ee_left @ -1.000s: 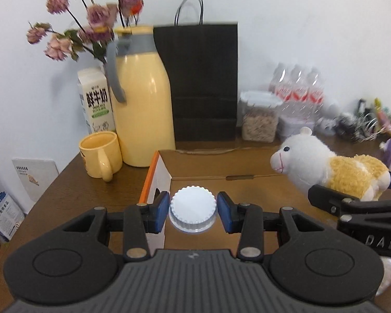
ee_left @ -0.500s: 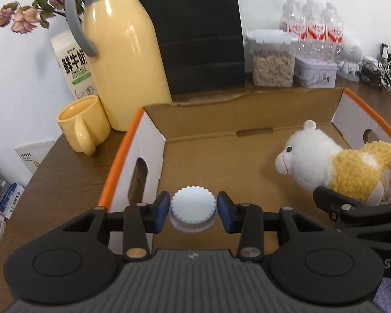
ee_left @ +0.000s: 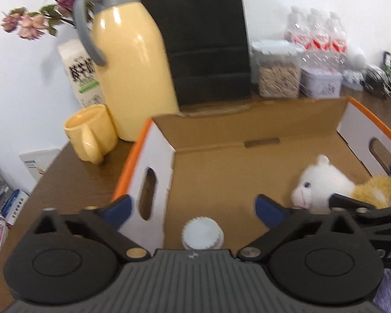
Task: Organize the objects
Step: 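Carry the cap and plush toy into the cardboard box and open both grippers, then grasp the navy zip pouch with the left gripper while the right gripper grasps the purple cloth bag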
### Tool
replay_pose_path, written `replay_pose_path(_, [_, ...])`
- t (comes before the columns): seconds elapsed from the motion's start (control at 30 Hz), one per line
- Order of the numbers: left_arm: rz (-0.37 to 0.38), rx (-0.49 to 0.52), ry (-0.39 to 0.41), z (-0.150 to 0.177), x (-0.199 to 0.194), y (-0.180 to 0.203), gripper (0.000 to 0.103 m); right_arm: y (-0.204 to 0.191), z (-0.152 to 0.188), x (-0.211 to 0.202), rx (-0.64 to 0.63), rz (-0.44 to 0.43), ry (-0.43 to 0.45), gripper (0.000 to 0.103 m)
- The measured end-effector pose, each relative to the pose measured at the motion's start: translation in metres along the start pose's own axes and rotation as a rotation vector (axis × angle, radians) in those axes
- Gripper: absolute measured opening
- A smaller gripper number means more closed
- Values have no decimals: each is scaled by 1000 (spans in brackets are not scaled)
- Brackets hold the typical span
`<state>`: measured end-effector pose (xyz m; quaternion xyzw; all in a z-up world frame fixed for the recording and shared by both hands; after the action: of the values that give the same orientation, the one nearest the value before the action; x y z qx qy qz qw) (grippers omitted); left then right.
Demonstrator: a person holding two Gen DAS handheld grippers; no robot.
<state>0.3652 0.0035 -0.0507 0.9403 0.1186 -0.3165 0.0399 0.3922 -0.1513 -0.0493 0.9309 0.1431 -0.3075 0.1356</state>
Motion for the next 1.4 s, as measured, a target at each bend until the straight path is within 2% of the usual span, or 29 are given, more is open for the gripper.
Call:
replay_pose_path(0.2, [24, -35, 51, -15, -17, -11, 103, 3, -10, -18, 7, -5, 51, 103])
replay_pose_path(0.37, [54, -62, 99, -25, -44, -21, 103, 2, -18, -49, -7, -7, 125, 103])
replay_pose_path(0.5, [81, -75, 140, -25, -70, -31, 103, 0, -22, -80, -34, 1, 203, 103])
replay_pose_path(0.63, [69, -64, 143, -13, -89, -42, 103, -5, -14, -112, -68, 29, 250, 103])
replay_pose_path(0.87, [99, -21, 142, 24, -123, -56, 103, -19, 19, -159, -88, 9, 261, 103])
replay_pose_path(1.0, [95, -18, 133, 49, -139, -67, 103, -31, 45, -172, -96, -9, 232, 103])
replay_pose_path(1.4, [65, -113, 28, 115, -159, -104, 103, -53, 116, -184, -44, -59, 125, 103])
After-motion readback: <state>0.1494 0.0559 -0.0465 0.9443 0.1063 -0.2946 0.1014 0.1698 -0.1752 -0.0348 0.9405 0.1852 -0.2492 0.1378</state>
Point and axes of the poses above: each gripper's, at about its wrist camera, not at the fingertips, and x roughly the way its jaws point, y to its right, z to its underside, the point moved 9 cm from there along x, roughly the way its jaws point, and after that the axes turned 13 degrees about -x, right-handed, at the moved point
